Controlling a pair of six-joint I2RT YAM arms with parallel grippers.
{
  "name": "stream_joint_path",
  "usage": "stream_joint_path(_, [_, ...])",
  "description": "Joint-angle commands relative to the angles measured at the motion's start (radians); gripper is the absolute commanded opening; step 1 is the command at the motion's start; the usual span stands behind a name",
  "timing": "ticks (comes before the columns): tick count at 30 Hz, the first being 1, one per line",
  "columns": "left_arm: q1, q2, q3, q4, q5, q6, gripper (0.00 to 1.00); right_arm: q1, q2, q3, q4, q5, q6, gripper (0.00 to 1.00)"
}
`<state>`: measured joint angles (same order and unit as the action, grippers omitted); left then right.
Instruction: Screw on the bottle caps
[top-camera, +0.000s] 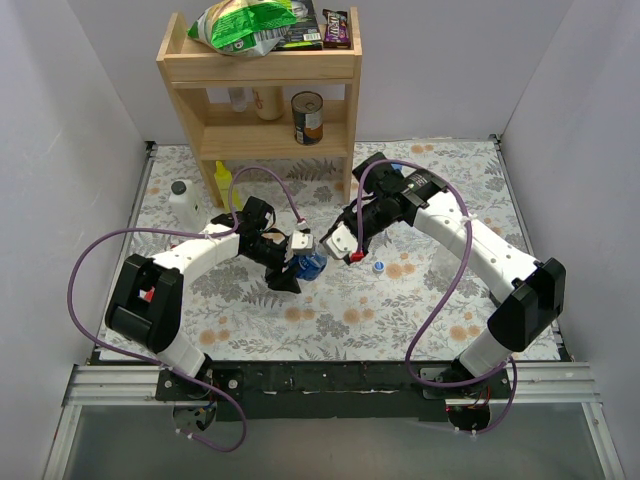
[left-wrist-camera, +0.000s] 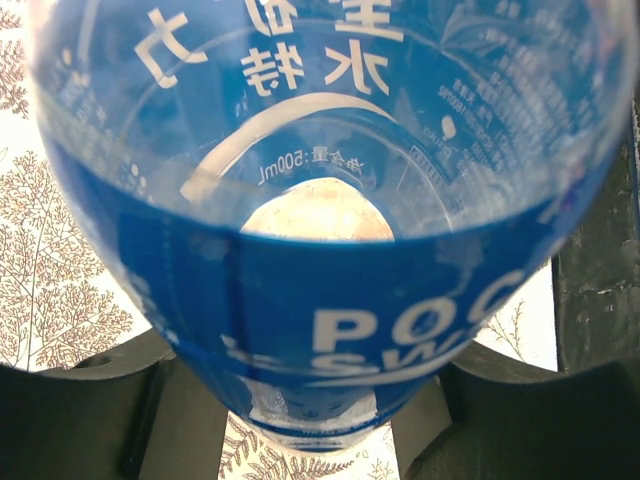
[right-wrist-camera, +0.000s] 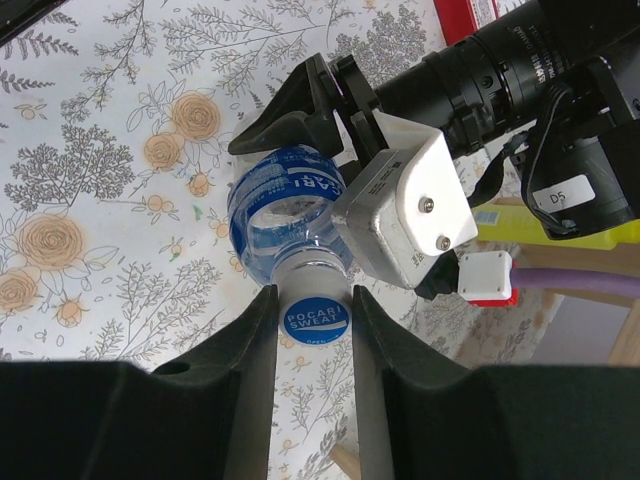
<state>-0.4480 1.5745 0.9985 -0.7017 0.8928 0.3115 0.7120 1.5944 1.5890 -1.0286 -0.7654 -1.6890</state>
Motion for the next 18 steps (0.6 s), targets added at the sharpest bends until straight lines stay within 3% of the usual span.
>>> stream_joint_path(1, [-0.003, -0.059, 0.019, 0.002, 0.054, 0.047, 0.0, 0.0, 0.009, -0.023, 0.002, 0.04, -0.023, 0.29])
stream_joint_path(3, [-0.003, -0.068, 0.012, 0.011, 0.046, 0.046, 0.0, -0.002, 0.036, -0.006, -0.028, 0.048, 0.021, 0.18])
stream_joint_path(6, [-0.006, -0.088, -0.012, 0.077, 0.008, 0.015, 0.0, -0.008, 0.169, 0.164, -0.17, 0.015, 0.08, 0.08])
stream_joint_path(7, [-0.006, -0.112, -0.023, 0.135, -0.026, -0.009, 0.0, -0.012, 0.214, 0.234, -0.28, 0.0, 0.145, 0.07])
stream_joint_path(9, [-0.006, -0.146, -0.066, 0.206, -0.06, -0.028, 0.0, -0.026, 0.295, 0.348, -0.281, -0.031, 0.27, 0.04])
stream_joint_path(13, [-0.006, -0.211, -0.101, 0.413, -0.13, -0.13, 0.0, -0.029, 0.308, 0.322, -0.281, -0.049, 0.293, 0.01])
stream_joint_path(18, [-0.008, -0.211, -0.09, 0.507, -0.181, -0.261, 0.0, -0.029, 0.37, 0.373, -0.28, -0.072, 0.469, 0.01])
